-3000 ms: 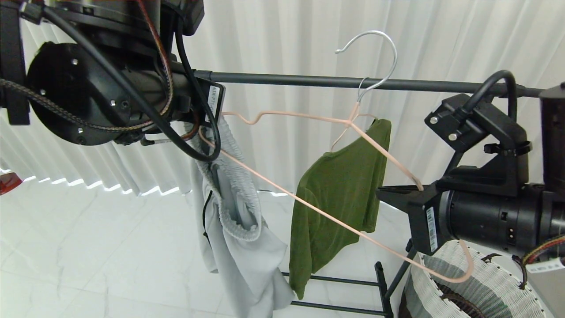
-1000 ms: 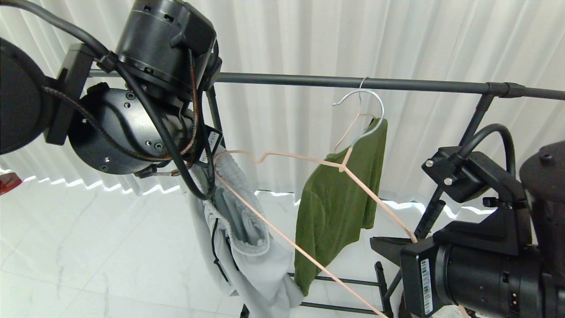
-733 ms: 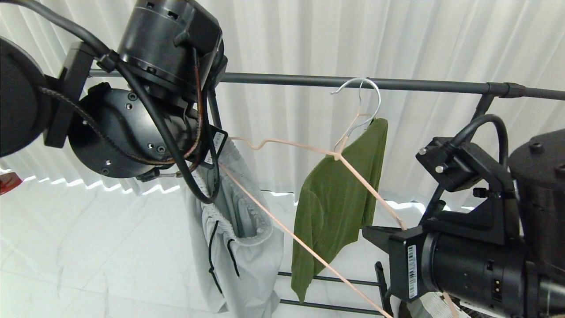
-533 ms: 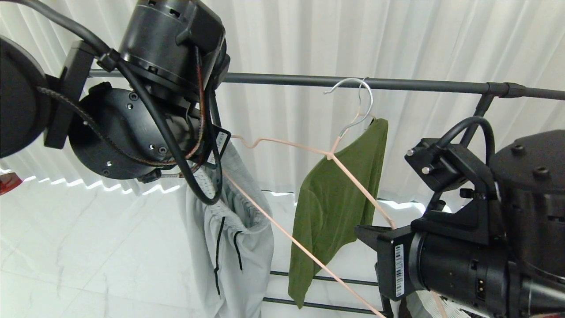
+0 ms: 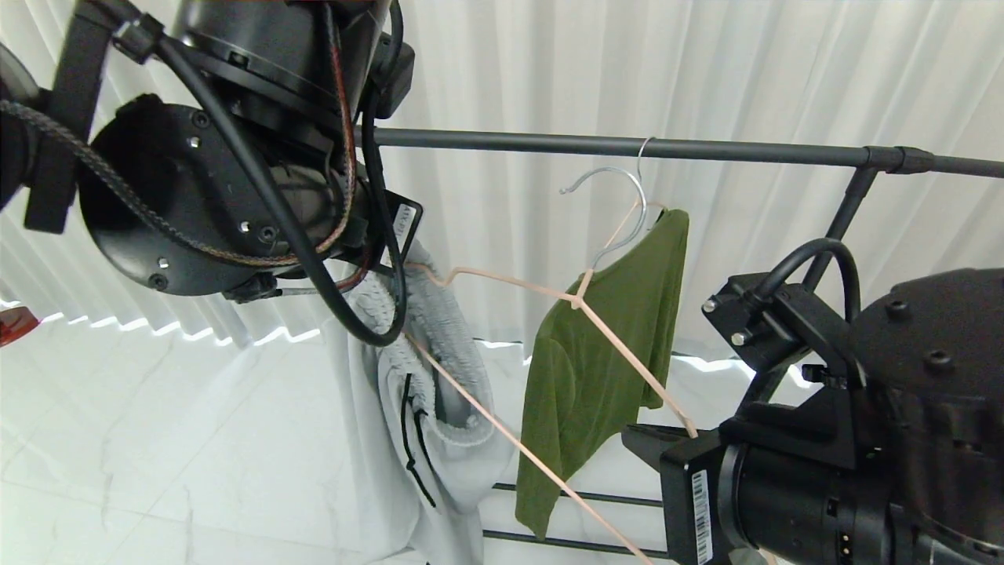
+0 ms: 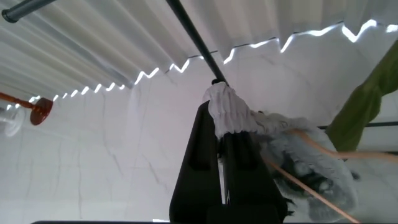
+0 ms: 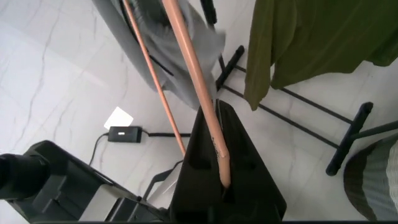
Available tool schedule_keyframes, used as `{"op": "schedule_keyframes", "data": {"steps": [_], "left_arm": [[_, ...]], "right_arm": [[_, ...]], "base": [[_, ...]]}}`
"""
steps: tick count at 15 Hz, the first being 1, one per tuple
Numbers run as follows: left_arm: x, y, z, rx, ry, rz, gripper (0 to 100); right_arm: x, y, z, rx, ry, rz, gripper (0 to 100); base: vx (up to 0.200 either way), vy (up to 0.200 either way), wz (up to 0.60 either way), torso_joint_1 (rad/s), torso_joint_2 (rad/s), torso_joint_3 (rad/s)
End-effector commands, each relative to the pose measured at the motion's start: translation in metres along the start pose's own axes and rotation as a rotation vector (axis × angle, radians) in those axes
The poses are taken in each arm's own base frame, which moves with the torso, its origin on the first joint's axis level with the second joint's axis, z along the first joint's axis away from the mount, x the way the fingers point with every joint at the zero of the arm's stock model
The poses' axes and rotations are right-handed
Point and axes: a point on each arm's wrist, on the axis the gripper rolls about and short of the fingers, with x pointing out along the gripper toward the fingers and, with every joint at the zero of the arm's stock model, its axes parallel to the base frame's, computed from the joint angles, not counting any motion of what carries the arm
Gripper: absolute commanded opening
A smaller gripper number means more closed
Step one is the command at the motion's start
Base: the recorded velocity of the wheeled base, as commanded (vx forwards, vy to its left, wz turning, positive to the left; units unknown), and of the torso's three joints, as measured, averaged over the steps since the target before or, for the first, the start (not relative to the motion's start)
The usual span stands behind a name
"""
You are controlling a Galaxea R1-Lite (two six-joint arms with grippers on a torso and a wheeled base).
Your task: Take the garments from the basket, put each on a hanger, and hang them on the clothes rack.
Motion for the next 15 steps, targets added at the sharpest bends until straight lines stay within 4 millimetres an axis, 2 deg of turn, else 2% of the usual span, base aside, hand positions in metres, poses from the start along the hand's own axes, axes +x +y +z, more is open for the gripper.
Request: {"op": "schedule_keyframes", "data": {"steps": [1, 3, 7, 15], "left_arm": [[-0.008, -0.002, 0.002, -0.001, -0.020, -0.020, 0], [-0.012, -0.005, 0.003, 0.003, -0.032, -0.036, 0], [-0.029, -0.014, 0.011, -0.002, -0.083, -0.093, 0], [-0.065, -0.041, 0.011, -0.003, -0.149, -0.232, 0]], "right_arm": [[0.000, -0.004, 0.005, 0.007, -0.023, -0.016, 0], [0.003, -0.004, 0.013, 0.017, -0.087, -0.003, 0], [0.010, -0.006, 0.003, -0.091, -0.063, -0.011, 0], [0.019, -0.010, 0.012, -0.123, -0.110, -0.014, 0]], "base": [[0.000, 0.000, 0.00, 0.000, 0.00, 0.000], [0.000, 0.000, 0.00, 0.000, 0.00, 0.000], [0.000, 0.000, 0.00, 0.000, 0.00, 0.000], [0.000, 0.000, 0.00, 0.000, 0.00, 0.000]]}}
